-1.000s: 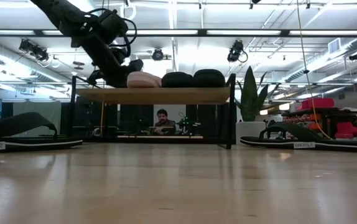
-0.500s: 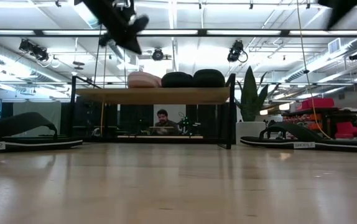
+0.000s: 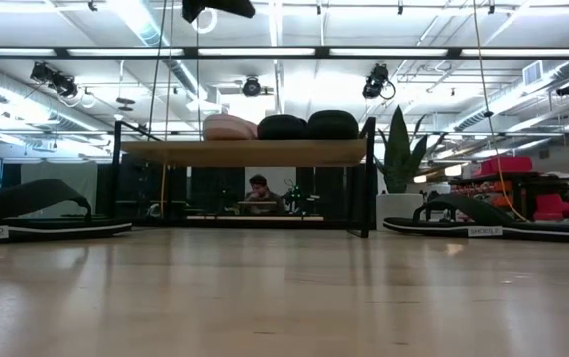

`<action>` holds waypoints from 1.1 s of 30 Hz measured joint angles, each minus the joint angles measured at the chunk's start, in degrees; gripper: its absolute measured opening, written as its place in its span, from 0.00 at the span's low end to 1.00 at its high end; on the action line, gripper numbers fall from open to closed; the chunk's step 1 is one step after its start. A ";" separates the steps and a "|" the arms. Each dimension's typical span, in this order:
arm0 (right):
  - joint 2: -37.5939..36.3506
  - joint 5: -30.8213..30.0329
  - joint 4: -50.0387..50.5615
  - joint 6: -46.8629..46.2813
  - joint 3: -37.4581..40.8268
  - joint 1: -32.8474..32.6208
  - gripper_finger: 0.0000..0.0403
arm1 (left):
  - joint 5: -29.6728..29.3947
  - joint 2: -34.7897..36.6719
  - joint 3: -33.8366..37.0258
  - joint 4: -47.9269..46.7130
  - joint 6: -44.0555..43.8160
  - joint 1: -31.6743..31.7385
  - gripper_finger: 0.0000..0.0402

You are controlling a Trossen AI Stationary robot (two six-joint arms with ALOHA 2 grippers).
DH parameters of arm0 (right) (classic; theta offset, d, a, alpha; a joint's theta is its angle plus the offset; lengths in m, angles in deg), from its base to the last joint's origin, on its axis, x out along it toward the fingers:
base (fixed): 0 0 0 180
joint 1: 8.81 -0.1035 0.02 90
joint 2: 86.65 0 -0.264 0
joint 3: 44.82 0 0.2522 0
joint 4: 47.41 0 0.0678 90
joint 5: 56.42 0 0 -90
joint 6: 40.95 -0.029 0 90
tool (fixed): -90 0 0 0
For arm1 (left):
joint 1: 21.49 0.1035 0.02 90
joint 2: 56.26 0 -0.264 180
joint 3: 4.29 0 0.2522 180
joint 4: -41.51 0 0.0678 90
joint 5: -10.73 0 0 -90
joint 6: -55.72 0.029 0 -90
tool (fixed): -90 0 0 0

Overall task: Pick and place slides into the shelf
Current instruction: Put the pink slide on the shelf

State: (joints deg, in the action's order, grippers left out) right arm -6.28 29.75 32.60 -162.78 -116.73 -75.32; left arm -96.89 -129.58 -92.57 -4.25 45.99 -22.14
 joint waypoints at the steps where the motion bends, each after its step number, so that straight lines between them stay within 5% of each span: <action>1: 0.11 1.90 -0.52 -1.52 0.00 -0.72 0.00 | 0.11 -0.08 0.31 -0.09 0.00 -1.23 0.01; 5: 0.11 7.61 -1.56 -2.42 0.00 -1.58 0.00 | 0.07 -0.57 0.96 -0.47 -0.04 -4.72 0.04; 13: 0.11 7.27 -2.60 10.38 1.89 -0.34 0.00 | -0.13 -0.84 0.92 0.95 -0.55 -6.75 0.01; 26: 0.13 8.75 -22.68 23.16 17.25 5.22 0.00 | -0.15 -1.13 0.92 0.93 -5.03 -6.72 0.02; 33: 0.04 4.10 -37.40 29.76 21.80 11.80 0.00 | -0.15 -1.13 0.92 0.95 -5.07 -6.72 0.04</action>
State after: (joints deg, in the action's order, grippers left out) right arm -6.24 33.86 -4.80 -133.01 -94.93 -63.52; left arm -97.04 -130.71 -91.65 -3.30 40.92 -28.87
